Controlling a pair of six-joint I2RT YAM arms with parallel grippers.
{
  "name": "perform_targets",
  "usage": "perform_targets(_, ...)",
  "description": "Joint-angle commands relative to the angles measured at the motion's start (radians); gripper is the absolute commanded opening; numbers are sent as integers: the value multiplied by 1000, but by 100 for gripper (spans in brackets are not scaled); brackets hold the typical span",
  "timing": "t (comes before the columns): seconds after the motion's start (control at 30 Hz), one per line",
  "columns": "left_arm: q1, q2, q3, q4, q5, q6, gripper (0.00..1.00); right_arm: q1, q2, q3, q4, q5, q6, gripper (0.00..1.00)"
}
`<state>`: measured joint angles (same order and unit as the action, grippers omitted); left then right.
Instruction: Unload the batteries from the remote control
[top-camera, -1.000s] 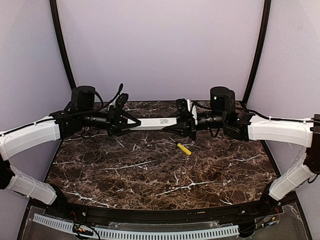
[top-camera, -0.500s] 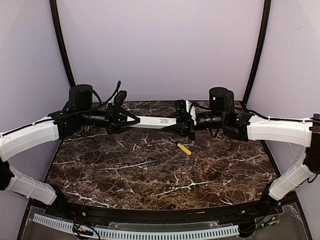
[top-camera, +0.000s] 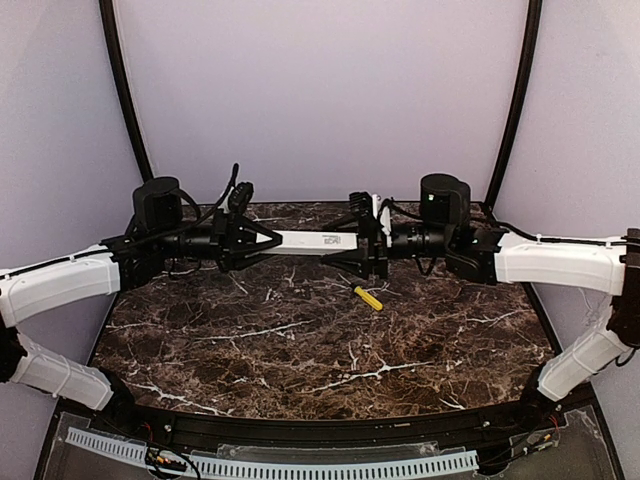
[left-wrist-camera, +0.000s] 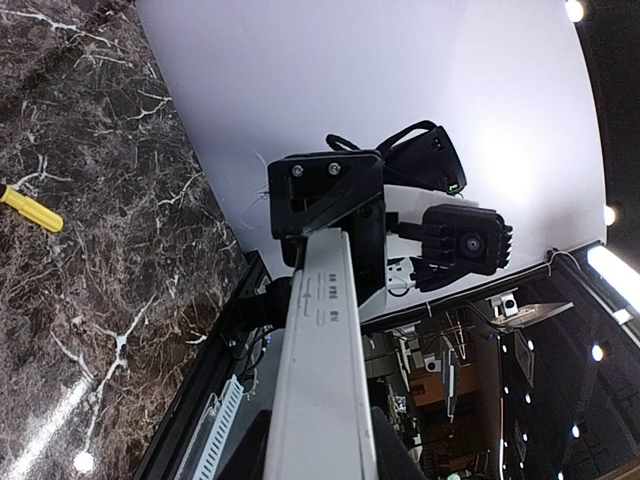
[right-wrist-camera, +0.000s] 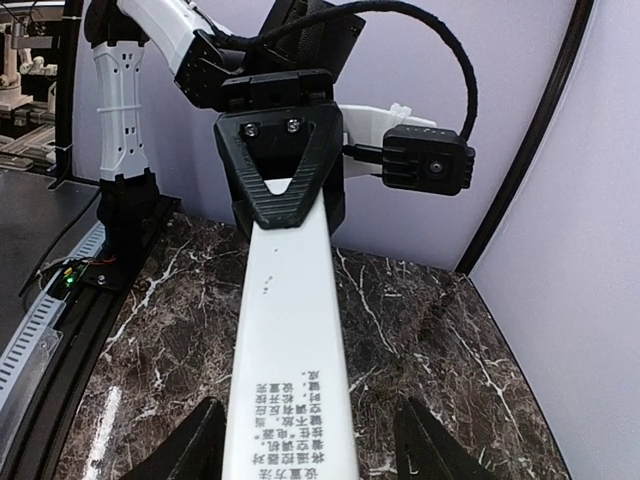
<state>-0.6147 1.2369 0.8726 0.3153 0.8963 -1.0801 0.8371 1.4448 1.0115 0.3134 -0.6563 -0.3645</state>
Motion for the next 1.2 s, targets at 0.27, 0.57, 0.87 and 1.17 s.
perform_targets(0.27, -3, -79, -47, 170, -5, -55, 0, 7, -63, -90, 163, 12, 73, 58)
perform_targets(0.57, -2, -81, -67, 278, 13, -107, 0, 6, -54, -106, 304, -24, 155, 54)
perform_targets(0.87, -3, -75, -67, 312, 23, -136, 0, 6, -43, -97, 360, -40, 179, 54)
perform_targets(1.17, -2, -67, -71, 343, 34, -154, 0, 7, -25, -74, 353, -5, 183, 78)
